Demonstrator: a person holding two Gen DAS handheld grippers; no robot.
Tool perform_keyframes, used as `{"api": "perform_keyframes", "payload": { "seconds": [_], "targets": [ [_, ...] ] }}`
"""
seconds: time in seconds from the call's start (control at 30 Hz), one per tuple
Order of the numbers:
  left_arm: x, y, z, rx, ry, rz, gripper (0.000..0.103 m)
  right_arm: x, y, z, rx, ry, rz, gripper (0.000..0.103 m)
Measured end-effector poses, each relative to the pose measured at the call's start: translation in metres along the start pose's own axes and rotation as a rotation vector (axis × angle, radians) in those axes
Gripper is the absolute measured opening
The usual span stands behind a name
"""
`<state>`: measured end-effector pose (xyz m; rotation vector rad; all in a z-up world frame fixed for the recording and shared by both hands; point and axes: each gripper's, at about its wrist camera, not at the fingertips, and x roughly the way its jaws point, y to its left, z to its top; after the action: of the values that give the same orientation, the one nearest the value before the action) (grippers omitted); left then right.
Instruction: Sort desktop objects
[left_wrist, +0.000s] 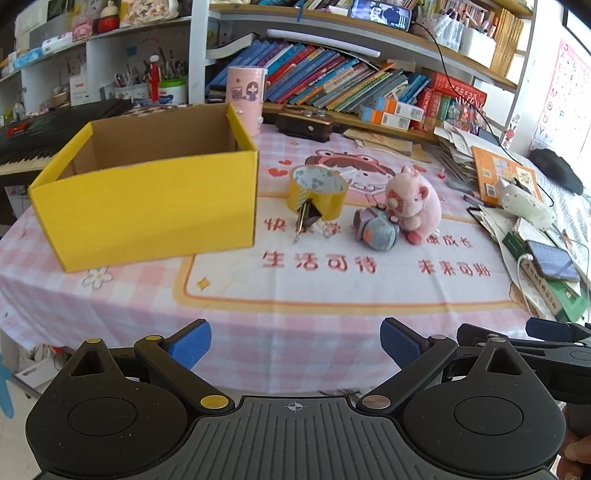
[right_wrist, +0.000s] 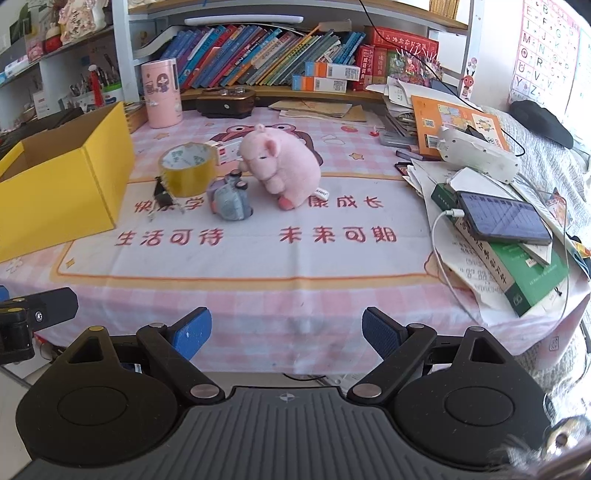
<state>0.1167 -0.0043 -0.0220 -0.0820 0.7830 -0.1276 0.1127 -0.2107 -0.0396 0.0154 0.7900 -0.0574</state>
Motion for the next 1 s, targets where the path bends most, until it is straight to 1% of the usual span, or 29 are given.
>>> {"api": "perform_keyframes", "payload": {
  "seconds": [0.17, 0.4, 0.73, 1.0],
  "targets": [
    [0.015, -0.015, 0.017, 0.012, -0.007, 0.004, 0.1, 0.014, -0.012, 0.017, 0.002, -0.007, 0.017, 0.088],
    [0.033, -0.032, 0.03, 0.009, 0.002, 0.013, 0.1, 0.034, -0.03, 0.035, 0.004, -0.002, 0.031, 0.088],
    [0.057, -0.048, 0.036, -0.025, 0.036, 0.037, 0.1, 0.06, -0.047, 0.047, -0.026, 0.033, 0.062, 0.088],
    [0.07, -0.054, 0.04, -0.049, 0.058, 0.065, 0.1, 0.079, -0.054, 0.057, -0.048, 0.058, 0.107, 0.088]
  ]
}}
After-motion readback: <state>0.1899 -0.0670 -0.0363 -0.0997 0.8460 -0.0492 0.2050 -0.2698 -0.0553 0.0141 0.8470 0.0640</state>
